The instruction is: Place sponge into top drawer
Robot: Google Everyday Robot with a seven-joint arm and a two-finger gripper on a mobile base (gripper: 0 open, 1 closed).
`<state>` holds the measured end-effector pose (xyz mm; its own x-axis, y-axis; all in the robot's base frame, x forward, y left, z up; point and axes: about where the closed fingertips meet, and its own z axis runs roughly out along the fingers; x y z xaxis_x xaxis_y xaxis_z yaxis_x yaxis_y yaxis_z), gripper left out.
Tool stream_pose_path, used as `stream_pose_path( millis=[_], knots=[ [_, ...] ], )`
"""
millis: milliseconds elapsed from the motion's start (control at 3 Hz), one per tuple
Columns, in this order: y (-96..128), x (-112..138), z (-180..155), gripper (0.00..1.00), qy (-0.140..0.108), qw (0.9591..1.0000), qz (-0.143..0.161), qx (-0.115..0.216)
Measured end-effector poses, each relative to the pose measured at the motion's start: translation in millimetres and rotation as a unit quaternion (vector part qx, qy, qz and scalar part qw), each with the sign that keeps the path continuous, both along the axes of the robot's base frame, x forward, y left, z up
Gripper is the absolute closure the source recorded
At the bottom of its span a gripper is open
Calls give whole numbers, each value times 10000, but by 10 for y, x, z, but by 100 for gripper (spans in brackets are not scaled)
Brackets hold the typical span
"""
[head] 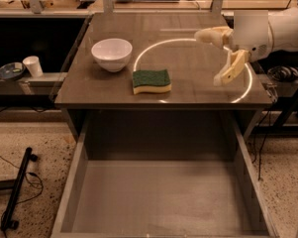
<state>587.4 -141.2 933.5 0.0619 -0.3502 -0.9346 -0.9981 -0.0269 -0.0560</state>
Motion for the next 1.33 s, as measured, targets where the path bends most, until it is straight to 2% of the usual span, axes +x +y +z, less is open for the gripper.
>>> stream_pose_path(
  millis=[333,667,1333],
  knots=[
    [94,90,-103,0,82,9999,58,3],
    [124,188,-161,0,87,9999,-8,-71],
    [49,377,-246,0,83,9971,-696,-281]
  ],
)
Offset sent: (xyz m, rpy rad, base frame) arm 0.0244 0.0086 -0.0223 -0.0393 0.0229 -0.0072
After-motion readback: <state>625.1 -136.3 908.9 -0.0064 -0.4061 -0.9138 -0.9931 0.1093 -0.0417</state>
